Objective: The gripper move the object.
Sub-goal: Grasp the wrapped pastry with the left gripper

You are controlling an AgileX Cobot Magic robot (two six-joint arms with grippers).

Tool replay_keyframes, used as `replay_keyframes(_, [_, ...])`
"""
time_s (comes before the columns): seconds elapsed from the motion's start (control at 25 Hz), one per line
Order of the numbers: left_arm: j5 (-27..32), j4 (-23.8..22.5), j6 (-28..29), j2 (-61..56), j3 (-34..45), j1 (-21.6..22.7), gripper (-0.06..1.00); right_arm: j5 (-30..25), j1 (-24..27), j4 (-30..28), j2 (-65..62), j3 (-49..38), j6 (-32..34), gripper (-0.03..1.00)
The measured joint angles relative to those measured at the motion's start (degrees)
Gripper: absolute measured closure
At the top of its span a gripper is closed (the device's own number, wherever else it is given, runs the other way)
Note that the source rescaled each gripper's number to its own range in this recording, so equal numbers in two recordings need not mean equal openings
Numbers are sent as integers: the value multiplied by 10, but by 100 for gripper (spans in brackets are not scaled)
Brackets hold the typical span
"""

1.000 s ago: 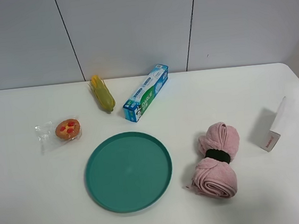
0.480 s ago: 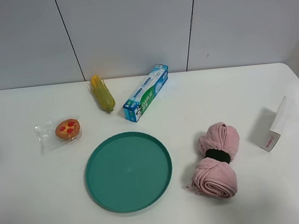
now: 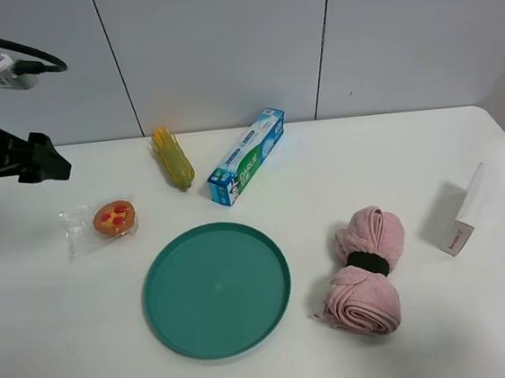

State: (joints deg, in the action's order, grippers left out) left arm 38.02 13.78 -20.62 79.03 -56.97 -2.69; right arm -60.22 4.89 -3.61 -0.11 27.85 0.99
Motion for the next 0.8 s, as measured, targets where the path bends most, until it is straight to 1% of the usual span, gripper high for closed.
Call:
replay_keyframes(0.12, [-36, 1, -9, 43, -3, -22, 14, 0, 0, 0, 0, 0, 0, -3])
replay_keyframes(0.24, [-49, 3, -10, 88, -15, -35, 14, 0, 0, 0, 0, 0, 0, -3])
replay_keyframes(0.44, [-56, 3, -10, 157, -31, -39, 14, 0, 0, 0, 0, 0, 0, -3])
replay_keyframes(0.8, [-101, 3, -10, 247, -34, -39, 14, 0, 0, 0, 0, 0, 0, -3])
